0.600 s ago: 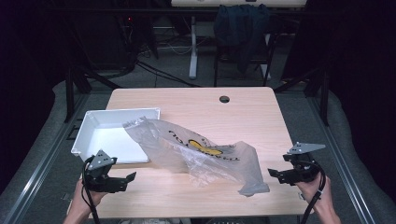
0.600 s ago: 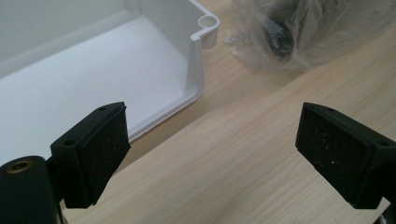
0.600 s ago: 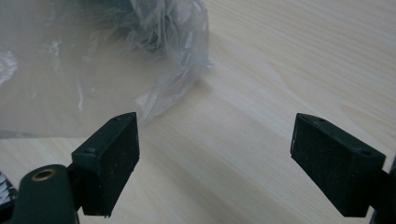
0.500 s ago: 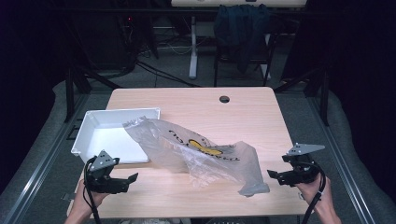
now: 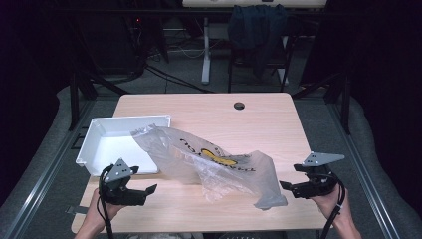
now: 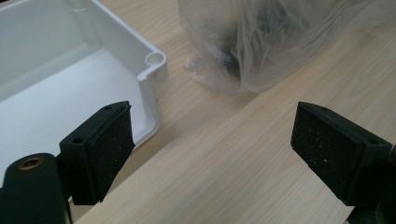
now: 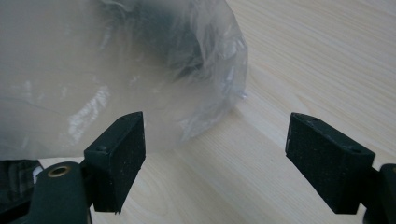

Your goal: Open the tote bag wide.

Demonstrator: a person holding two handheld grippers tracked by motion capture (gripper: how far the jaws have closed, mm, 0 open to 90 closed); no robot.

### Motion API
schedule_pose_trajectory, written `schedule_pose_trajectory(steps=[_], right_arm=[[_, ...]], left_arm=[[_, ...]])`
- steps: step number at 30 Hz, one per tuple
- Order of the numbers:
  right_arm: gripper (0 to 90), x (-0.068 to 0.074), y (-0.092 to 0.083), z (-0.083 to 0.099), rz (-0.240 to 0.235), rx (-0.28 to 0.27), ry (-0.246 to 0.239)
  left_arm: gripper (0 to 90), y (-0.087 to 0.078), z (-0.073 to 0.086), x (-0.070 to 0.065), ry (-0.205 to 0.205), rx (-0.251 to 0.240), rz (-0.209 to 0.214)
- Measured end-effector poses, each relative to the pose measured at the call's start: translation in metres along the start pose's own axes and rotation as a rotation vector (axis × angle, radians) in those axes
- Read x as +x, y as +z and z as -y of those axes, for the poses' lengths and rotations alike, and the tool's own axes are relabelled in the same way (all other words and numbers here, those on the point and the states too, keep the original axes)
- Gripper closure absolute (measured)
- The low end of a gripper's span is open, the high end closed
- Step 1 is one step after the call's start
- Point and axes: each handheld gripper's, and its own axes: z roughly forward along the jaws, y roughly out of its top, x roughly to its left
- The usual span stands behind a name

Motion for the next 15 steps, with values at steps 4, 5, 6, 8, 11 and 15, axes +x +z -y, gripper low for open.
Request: schedule_pose_trajectory(steps=[4,5,6,8,11,15], right_arm=[[19.4,0.003,-0.001,-0.003,-0.016,-0.018,-0.011],[19.5,0.004,-0.002,-0.004,-0.019,-0.023,-0.018],[19.5,0.005,-0.001,-0.005,-0.030,-0.031,-0.017],[19.6,0.007,-0.001,-0.008,-0.034,-0.039,-0.025],[19.8,0.011,0.000,-0.012,-0.055,-0.048,-0.038],[20.2,0.015,0.002,-0.019,-0.071,-0.066,-0.048]], left_arm=[[14.0,0.003,-0.007,-0.004,0.019,-0.015,0.010],[14.6,0.003,-0.009,-0.005,0.020,-0.021,0.018],[15.1,0.003,-0.010,-0.006,0.025,-0.029,0.017],[16.4,0.004,-0.014,-0.008,0.027,-0.047,0.035],[20.0,0.005,-0.020,-0.011,0.037,-0.071,0.058],[29.3,0.007,-0.030,-0.018,0.054,-0.123,0.064]])
